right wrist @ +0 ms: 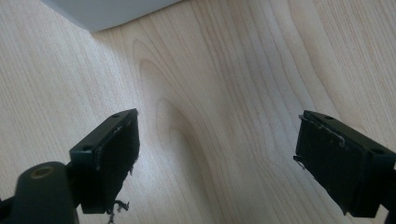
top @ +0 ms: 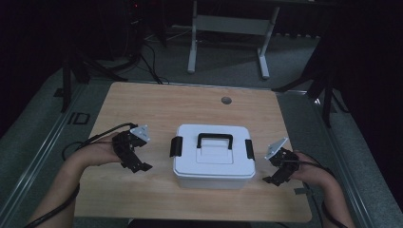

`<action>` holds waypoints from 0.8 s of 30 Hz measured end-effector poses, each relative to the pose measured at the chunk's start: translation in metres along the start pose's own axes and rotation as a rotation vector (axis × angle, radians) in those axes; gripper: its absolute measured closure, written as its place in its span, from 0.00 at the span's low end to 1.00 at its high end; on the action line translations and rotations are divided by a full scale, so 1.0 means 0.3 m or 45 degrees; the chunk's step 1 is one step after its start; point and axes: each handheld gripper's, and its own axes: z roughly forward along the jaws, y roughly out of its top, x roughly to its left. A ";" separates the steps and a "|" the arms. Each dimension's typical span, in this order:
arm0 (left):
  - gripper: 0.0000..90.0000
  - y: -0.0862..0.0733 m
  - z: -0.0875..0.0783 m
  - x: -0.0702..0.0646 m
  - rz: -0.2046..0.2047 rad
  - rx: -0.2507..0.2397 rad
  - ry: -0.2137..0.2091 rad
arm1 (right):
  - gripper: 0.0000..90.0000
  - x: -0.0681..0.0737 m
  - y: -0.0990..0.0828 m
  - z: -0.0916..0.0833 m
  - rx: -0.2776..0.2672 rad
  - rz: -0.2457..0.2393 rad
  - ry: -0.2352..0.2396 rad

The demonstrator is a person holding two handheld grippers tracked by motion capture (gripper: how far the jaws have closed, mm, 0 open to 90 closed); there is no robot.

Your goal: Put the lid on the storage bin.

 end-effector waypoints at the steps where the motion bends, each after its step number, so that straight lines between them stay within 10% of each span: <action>1: 0.06 -0.009 0.006 -0.002 0.001 -0.002 0.004 | 0.15 0.000 0.000 0.001 -0.001 0.004 -0.005; 24: 0.06 -0.170 0.139 -0.018 -0.054 -0.056 -0.046 | 0.14 0.006 -0.032 0.028 -0.046 0.025 -0.019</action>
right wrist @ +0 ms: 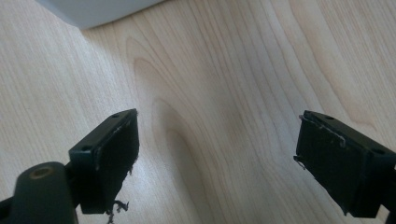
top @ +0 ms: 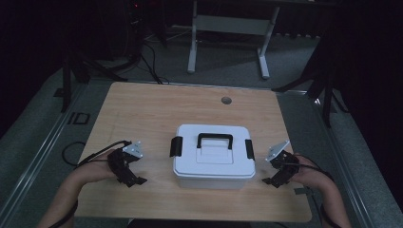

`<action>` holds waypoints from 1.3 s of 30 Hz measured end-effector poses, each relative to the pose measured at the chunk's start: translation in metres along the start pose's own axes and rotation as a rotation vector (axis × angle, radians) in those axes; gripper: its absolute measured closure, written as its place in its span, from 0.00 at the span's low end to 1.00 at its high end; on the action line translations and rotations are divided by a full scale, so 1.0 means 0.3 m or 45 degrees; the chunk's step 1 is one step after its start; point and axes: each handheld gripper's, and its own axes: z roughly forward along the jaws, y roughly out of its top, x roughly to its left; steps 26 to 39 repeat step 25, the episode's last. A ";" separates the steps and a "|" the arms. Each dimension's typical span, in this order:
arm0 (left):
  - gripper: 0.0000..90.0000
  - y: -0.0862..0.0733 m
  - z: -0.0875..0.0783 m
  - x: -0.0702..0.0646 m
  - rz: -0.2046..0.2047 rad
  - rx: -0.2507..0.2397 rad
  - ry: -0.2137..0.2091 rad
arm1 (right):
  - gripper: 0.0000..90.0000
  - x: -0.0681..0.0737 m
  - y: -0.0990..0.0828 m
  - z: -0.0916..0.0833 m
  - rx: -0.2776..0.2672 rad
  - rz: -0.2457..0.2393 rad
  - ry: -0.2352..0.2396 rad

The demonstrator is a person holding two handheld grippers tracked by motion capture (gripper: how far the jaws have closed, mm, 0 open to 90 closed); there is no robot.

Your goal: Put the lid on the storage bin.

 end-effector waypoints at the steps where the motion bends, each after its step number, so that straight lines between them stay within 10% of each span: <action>1: 0.06 -0.003 0.004 0.001 -0.002 0.003 0.000 | 0.14 -0.001 -0.002 0.002 0.001 0.001 -0.003; 39: 0.07 -0.095 0.084 -0.023 -0.032 0.008 0.029 | 0.14 -0.003 -0.066 0.035 -0.062 0.065 0.000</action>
